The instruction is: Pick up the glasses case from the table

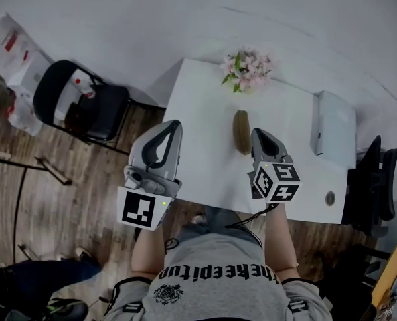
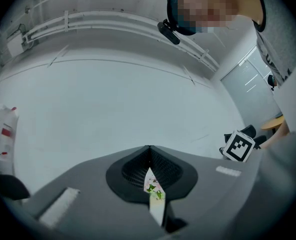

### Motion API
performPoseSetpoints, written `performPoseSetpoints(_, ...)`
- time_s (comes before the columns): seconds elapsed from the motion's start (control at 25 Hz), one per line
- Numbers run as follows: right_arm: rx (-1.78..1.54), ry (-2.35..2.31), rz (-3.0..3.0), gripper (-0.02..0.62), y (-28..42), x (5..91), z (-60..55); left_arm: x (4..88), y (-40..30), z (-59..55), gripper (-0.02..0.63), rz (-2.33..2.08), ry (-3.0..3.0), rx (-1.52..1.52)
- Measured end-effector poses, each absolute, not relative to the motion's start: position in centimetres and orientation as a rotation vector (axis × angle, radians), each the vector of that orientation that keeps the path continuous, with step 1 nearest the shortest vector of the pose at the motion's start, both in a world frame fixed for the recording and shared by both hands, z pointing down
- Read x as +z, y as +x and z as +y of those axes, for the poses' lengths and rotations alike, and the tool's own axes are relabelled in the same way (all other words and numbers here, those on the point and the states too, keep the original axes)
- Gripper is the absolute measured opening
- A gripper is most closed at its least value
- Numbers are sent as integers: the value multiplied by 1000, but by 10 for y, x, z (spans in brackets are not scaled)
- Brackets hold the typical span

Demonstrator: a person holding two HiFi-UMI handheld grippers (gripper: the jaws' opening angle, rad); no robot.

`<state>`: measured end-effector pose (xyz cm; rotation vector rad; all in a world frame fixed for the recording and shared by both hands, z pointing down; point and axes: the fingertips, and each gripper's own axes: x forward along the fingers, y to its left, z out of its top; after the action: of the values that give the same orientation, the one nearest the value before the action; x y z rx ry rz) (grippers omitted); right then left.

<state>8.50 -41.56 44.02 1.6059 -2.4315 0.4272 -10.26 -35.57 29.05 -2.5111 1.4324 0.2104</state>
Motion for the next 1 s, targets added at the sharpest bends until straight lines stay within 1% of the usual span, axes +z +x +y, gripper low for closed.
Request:
performPoseSetpoints(0.16,492,1577,-2374,6,85,465,-430,297,-105,-368,14,1459,-2516,202)
performPoseSetpoints(0.28,536,1553,-2323,32,85,484,-440,300,-107,-375,14,1478,-2514,194)
performPoseSetpoints(0.4,577,1535,-2265,79,85,504,-448,304,-110,-380,14,1503,-2515,182)
performPoseSetpoints(0.6,625,1536,-2161,198,87,535,-463,309,-116,-387,14,1535,-2508,173)
performPoseSetpoints(0.84,630,1515,-2026,258,85,574,-469,314,-121,-391,14,1567,-2498,147)
performPoseSetpoints(1.0,616,1507,-1962,270,86,592,-472,315,-125,-394,14,1587,-2488,141)
